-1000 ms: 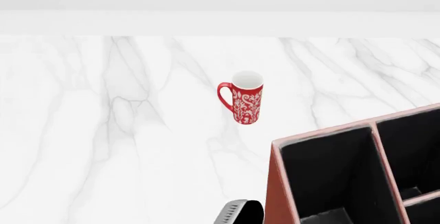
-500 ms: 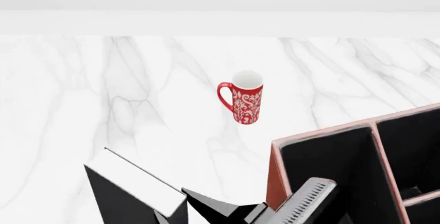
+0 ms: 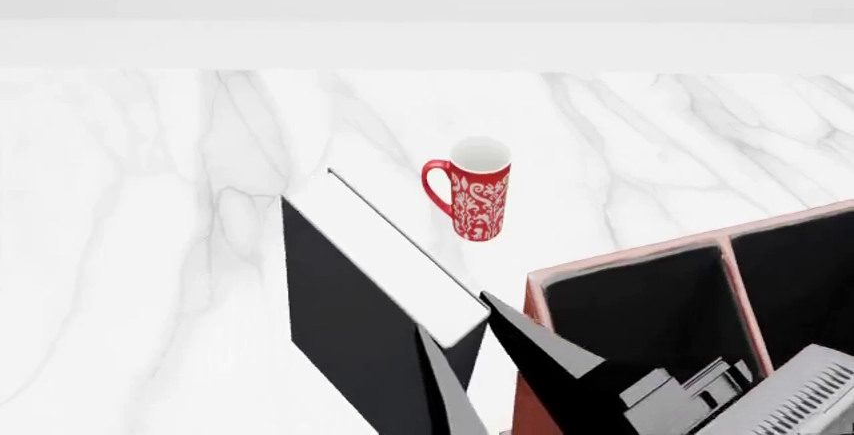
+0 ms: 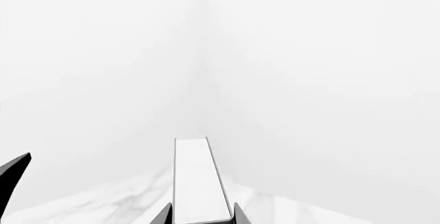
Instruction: Pick up the book and place it in the left compartment of the caddy.
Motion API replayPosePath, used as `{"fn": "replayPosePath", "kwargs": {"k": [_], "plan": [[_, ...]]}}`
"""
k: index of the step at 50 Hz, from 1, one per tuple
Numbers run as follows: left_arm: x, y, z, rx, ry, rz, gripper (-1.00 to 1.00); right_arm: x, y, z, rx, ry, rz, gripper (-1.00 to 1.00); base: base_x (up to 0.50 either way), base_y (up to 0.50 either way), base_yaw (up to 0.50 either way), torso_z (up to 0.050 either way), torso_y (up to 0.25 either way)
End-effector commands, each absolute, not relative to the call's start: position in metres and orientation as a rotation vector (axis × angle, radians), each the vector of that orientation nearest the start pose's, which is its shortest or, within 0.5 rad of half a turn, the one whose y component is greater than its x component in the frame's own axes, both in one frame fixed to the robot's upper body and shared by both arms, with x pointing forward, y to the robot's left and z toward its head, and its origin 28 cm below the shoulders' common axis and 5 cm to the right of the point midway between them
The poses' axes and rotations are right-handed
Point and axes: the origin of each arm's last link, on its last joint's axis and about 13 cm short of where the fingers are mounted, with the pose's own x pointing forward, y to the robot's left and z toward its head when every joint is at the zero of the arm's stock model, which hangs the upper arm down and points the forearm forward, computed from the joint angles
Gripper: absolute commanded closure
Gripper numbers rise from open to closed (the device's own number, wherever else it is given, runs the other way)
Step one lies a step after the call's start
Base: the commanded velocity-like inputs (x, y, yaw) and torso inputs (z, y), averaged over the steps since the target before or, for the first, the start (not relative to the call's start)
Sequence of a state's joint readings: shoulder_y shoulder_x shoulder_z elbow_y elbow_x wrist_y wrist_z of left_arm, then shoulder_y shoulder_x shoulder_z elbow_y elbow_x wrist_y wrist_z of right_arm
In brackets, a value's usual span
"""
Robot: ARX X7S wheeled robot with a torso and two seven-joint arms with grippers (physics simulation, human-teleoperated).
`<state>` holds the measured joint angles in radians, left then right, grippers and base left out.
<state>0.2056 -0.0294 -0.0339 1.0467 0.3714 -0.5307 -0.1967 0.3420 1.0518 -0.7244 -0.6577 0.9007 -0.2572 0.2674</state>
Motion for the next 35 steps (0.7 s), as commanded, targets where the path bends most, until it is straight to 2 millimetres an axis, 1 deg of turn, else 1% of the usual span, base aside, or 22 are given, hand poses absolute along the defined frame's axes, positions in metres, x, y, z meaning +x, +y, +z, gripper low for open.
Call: {"fn": "replayPosePath", "kwargs": {"k": [1, 16, 20, 35], "plan": [[0.127, 0.233, 0.156, 0.300, -0.340, 0.431, -1.00, 0.173, -0.143, 0.198, 0.073, -0.484, 0.584, 1.00, 0.00, 0.00, 0.00, 0.000, 0.000], [0.127, 0.233, 0.155, 0.299, -0.339, 0.430, -1.00, 0.156, -0.154, 0.217, 0.101, -0.562, 0.509, 1.00, 0.00, 0.00, 0.00, 0.000, 0.001], [0.126, 0.233, 0.155, 0.298, -0.339, 0.432, -1.00, 0.152, -0.160, 0.224, 0.114, -0.594, 0.474, 1.00, 0.00, 0.00, 0.00, 0.000, 0.003], [0.127, 0.233, 0.156, 0.297, -0.340, 0.431, -1.00, 0.157, -0.175, 0.221, 0.094, -0.588, 0.357, 1.00, 0.00, 0.00, 0.00, 0.000, 0.001]]}}
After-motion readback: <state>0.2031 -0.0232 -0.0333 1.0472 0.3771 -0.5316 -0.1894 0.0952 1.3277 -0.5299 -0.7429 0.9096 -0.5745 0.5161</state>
